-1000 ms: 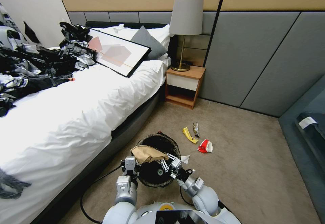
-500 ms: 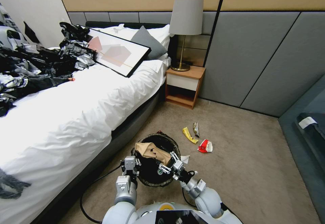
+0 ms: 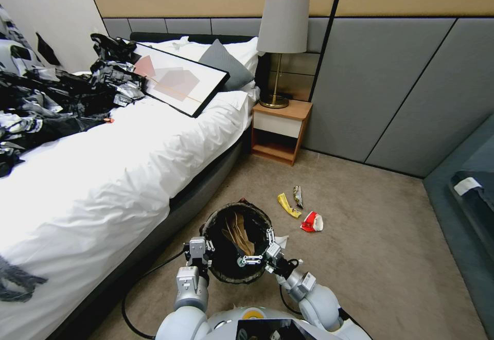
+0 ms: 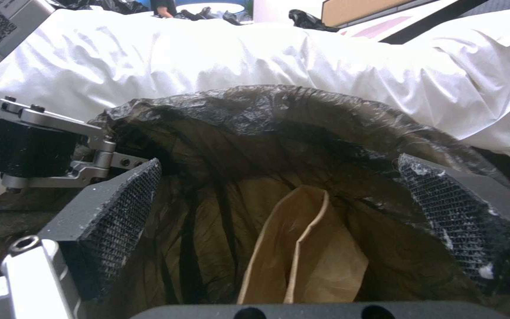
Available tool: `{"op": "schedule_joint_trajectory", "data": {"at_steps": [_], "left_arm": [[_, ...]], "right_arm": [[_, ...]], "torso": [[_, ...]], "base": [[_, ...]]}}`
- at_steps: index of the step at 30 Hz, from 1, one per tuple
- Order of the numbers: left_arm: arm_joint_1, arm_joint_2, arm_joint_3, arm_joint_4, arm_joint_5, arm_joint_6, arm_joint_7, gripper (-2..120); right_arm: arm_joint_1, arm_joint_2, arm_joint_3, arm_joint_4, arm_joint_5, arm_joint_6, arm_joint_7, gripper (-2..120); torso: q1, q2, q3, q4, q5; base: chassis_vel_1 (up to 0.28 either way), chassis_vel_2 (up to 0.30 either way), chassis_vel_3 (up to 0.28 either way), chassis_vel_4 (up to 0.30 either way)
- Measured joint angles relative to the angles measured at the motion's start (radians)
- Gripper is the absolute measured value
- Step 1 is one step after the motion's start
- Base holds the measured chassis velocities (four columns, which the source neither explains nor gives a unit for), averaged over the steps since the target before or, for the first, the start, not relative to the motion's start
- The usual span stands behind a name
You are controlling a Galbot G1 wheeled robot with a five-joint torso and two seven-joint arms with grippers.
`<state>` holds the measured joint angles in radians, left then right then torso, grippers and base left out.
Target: Pick up the trash bin, then pick up the garbage from the floor and place it into the trash bin.
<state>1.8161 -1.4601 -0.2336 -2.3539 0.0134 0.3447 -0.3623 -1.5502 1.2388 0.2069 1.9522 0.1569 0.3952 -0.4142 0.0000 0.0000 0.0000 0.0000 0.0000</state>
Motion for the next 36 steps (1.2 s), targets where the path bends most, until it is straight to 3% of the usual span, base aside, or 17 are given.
{"op": "schedule_joint_trajectory", "data": {"at_steps": [8, 15, 24, 30, 36], "left_arm": [[0.000, 0.000, -0.001, 0.000, 0.000, 0.001, 0.000, 0], [0.002, 0.000, -0.006, 0.004, 0.001, 0.001, 0.000, 0], [0.006, 0.005, -0.037, 0.002, -0.004, 0.001, -0.001, 0], [0.005, 0.005, -0.050, 0.000, -0.010, 0.000, -0.001, 0], [-0.005, 0.009, -0.066, -0.007, -0.024, 0.000, 0.000, 0]], "right_arm": [[-0.015, 0.006, 0.023, 0.055, -0.017, 0.026, 0.005, 100], [-0.038, 0.029, 0.075, 0.204, -0.065, 0.045, 0.067, 100], [-0.162, 0.104, 0.202, 0.343, -0.223, 0.023, 0.242, 100], [-0.252, 0.195, 0.260, 0.360, -0.279, 0.016, 0.394, 100], [-0.291, 0.240, 0.305, 0.335, -0.276, 0.033, 0.452, 100]], "torso": [[0.000, 0.000, 0.000, 0.0000, 0.0000], [0.000, 0.000, 0.000, 0.0000, -0.0001], [0.000, 0.000, 0.000, 0.0000, 0.0002], [0.000, 0.000, 0.000, -0.0002, -0.0001], [0.000, 0.000, 0.000, -0.0002, 0.0000]], "base": [[0.000, 0.000, 0.000, 0.000], [0.000, 0.000, 0.000, 0.000], [0.000, 0.000, 0.000, 0.000], [0.000, 0.000, 0.000, 0.000], [0.000, 0.000, 0.000, 0.000]]}}
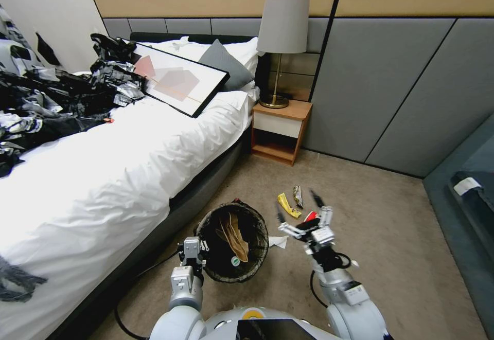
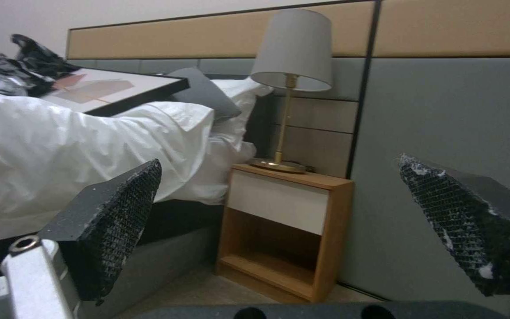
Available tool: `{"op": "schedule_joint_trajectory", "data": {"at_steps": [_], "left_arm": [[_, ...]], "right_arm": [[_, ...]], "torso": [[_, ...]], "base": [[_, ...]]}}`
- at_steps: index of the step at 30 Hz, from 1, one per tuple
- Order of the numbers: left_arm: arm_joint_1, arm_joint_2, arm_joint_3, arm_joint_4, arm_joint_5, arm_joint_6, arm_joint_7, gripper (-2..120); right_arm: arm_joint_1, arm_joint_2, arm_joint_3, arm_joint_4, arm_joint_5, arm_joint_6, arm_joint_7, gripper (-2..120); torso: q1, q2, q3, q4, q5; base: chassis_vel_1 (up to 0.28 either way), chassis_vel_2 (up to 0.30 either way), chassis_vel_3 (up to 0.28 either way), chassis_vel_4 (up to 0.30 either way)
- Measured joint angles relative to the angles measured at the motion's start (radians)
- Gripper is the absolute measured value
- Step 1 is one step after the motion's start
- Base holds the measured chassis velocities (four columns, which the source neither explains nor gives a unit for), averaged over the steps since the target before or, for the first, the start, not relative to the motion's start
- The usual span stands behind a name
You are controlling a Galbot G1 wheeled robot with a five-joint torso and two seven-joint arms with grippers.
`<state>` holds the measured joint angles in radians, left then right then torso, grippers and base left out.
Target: Pick up the trash bin, then pick up the garbage from the floor and place it into the trash bin.
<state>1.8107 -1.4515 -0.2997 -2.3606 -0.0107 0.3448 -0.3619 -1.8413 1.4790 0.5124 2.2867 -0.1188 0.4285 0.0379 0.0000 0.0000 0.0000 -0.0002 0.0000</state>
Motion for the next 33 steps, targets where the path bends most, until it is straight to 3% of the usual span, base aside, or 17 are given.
{"op": "schedule_joint_trajectory", "data": {"at_steps": [8, 18, 27, 33], "left_arm": [[-0.005, 0.002, -0.023, -0.015, -0.018, 0.004, 0.000, 0], [-0.004, 0.001, -0.021, -0.016, -0.019, 0.005, 0.001, 0], [0.000, 0.000, -0.023, -0.019, -0.017, 0.006, 0.000, 0], [0.003, 0.000, -0.023, -0.021, -0.015, 0.007, 0.000, 0]], "right_arm": [[-0.025, 0.058, 0.014, -0.037, -0.014, 0.052, 0.015, 100], [-0.004, 0.052, 0.010, -0.051, -0.018, 0.049, 0.015, 100], [0.065, 0.000, 0.021, -0.062, 0.042, -0.044, 0.006, 100], [0.215, -0.073, 0.054, -0.108, 0.133, -0.190, -0.062, 100]], "torso": [[0.000, 0.000, 0.000, 0.0003, -0.0001], [0.000, 0.000, 0.000, 0.0002, -0.0001], [0.000, 0.000, 0.000, 0.0001, 0.0001], [0.000, 0.000, 0.000, 0.0001, 0.0000]], "base": [[0.000, 0.000, 0.000, 0.000], [0.000, 0.000, 0.000, 0.000], [0.000, 0.000, 0.000, 0.000], [0.000, 0.000, 0.000, 0.000]]}}
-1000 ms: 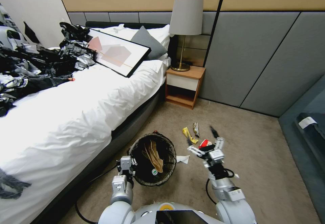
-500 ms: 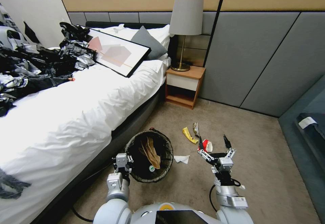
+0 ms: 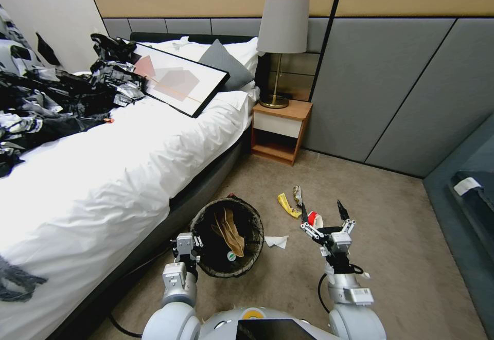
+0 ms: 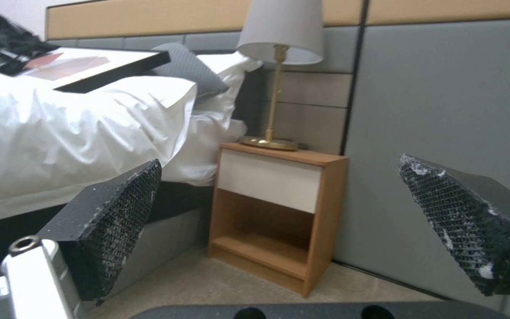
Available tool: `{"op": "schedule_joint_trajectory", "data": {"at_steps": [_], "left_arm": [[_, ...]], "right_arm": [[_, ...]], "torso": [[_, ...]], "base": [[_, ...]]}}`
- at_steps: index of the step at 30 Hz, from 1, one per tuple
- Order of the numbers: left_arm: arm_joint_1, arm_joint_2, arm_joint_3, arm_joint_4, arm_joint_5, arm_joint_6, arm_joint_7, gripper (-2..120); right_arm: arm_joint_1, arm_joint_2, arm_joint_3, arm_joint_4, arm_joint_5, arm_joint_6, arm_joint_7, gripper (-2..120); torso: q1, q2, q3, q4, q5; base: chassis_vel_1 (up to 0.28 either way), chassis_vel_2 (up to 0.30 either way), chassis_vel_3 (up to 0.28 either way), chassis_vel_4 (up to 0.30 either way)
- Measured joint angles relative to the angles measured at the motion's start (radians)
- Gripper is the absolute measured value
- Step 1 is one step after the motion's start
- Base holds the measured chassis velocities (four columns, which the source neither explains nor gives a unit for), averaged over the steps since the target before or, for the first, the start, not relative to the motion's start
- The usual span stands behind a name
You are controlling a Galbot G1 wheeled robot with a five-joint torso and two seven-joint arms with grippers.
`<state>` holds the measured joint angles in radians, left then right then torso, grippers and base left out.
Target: Pick up the trash bin, then pick up the garbage from the floor and place it into the trash bin.
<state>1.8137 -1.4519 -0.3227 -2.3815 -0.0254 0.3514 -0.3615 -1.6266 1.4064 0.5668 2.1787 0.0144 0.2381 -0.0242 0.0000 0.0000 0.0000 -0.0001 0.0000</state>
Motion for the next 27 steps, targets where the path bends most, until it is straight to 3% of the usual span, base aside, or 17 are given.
{"op": "schedule_joint_trajectory", "data": {"at_steps": [4, 10, 18, 20, 21, 27], "left_arm": [[0.001, 0.000, -0.001, -0.003, 0.000, 0.000, 0.000, 0], [0.005, -0.002, -0.013, -0.012, 0.000, 0.004, 0.000, 0], [0.009, -0.010, -0.015, -0.010, 0.002, 0.006, 0.000, 0], [0.009, -0.010, -0.015, -0.009, 0.002, 0.006, 0.000, 0], [0.009, -0.010, -0.015, -0.008, 0.003, 0.006, 0.000, 0], [0.011, -0.013, -0.012, -0.003, 0.007, 0.007, 0.000, 0]], "right_arm": [[0.118, -0.059, -0.005, -0.120, 0.009, -0.083, -0.086, 100], [0.247, -0.119, -0.062, -0.362, -0.055, -0.098, -0.129, 100], [0.396, -0.184, -0.124, -0.672, -0.105, -0.042, -0.355, 100], [0.407, -0.186, -0.127, -0.696, -0.111, -0.033, -0.371, 100], [0.421, -0.188, -0.131, -0.722, -0.124, -0.021, -0.399, 100], [0.492, -0.173, -0.135, -0.896, -0.246, 0.056, -0.571, 100]], "torso": [[0.000, 0.000, 0.000, 0.0003, 0.0002], [0.000, 0.000, 0.000, 0.0003, 0.0002], [0.000, 0.000, 0.000, 0.0003, 0.0000], [0.000, 0.000, 0.000, 0.0004, 0.0000], [0.000, 0.000, 0.000, -0.0005, 0.0001], [0.000, 0.000, 0.000, 0.0001, 0.0002]], "base": [[0.000, 0.000, 0.000, 0.000], [0.000, 0.000, 0.000, 0.000], [0.000, 0.000, 0.000, 0.000], [0.000, 0.000, 0.000, 0.000], [0.000, 0.000, 0.000, 0.000], [0.000, 0.000, 0.000, 0.000]]}}
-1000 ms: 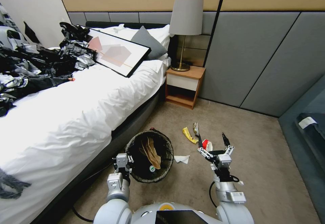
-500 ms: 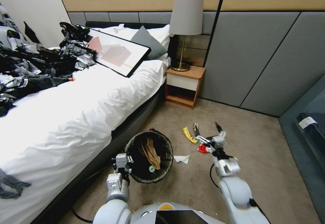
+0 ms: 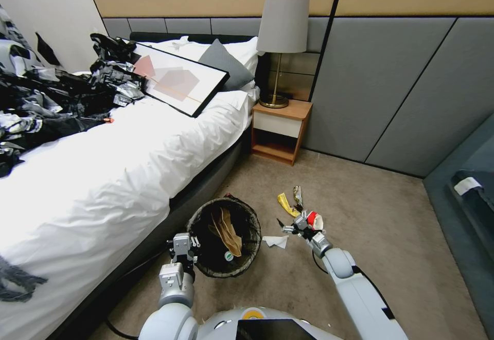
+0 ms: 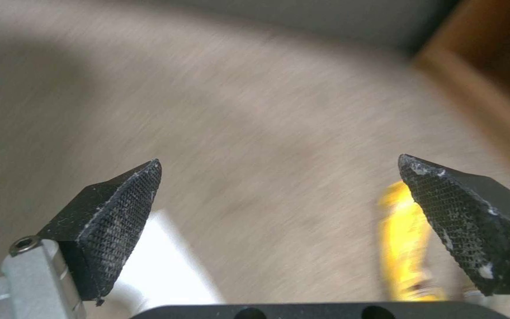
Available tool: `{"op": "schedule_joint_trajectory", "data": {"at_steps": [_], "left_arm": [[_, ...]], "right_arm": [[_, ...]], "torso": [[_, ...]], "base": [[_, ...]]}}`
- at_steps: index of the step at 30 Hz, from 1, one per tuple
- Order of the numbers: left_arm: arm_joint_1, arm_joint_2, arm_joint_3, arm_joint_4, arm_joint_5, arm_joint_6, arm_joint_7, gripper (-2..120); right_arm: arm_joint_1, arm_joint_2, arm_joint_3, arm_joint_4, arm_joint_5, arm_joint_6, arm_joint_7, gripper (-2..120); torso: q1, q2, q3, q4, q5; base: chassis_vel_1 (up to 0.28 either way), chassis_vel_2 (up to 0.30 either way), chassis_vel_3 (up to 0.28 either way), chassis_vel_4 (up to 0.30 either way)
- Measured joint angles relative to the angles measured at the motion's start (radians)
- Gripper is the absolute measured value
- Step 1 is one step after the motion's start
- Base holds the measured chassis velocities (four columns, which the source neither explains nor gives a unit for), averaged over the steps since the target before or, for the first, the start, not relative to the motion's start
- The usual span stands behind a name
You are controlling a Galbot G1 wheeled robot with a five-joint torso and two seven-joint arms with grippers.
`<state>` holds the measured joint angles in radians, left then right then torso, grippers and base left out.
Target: Pick up the trash bin, then pick up the garbage from the floor and place it into the trash bin.
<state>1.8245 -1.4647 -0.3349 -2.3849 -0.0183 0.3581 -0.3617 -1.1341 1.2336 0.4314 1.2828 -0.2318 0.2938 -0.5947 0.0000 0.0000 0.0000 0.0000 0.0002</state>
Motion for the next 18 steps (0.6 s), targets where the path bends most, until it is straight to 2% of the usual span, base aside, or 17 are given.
{"op": "schedule_joint_trajectory", "data": {"at_steps": [9, 18], "left_arm": [[0.003, -0.002, 0.015, 0.007, 0.011, 0.000, 0.000, 0], [0.006, 0.000, 0.016, 0.007, 0.013, 0.000, 0.000, 0]], "right_arm": [[0.047, 0.035, 0.019, -0.164, -0.063, 0.053, -0.064, 100], [0.074, 0.042, 0.030, -0.254, -0.083, 0.080, -0.087, 100]], "torso": [[0.000, 0.000, 0.000, 0.0000, 0.0000], [0.000, 0.000, 0.000, 0.0000, -0.0003]], "base": [[0.000, 0.000, 0.000, 0.000], [0.000, 0.000, 0.000, 0.000]]}}
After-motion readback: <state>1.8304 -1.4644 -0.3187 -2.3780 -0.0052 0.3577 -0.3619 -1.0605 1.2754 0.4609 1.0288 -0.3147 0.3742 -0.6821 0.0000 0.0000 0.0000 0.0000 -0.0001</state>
